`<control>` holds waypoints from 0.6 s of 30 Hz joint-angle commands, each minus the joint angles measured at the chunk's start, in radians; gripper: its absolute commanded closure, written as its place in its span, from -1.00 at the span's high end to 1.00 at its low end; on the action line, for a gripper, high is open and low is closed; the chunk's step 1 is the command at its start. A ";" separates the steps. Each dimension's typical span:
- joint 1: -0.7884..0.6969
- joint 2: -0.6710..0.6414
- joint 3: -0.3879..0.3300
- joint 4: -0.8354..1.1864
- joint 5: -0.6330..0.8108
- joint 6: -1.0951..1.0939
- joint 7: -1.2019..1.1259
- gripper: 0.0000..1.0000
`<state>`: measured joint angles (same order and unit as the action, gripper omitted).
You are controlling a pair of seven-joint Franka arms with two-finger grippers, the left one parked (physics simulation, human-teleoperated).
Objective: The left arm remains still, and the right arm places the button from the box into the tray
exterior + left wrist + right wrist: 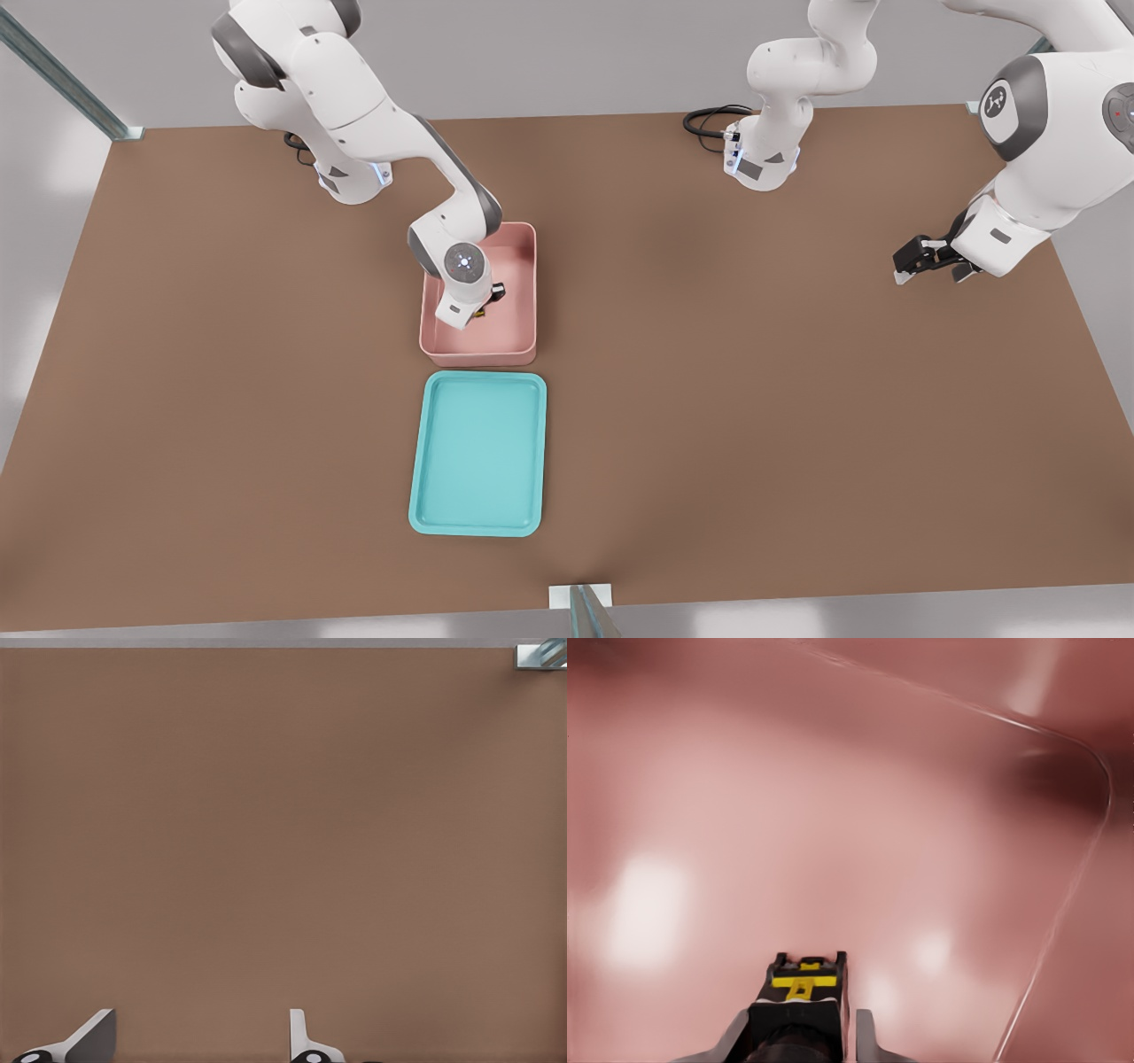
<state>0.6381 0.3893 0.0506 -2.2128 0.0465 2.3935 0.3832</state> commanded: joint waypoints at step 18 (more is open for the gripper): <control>-0.018 0.124 -0.135 0.703 0.004 -0.419 -0.273 -0.12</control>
<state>0.6191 0.4831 -0.0659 -1.5617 0.0572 2.0890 0.2726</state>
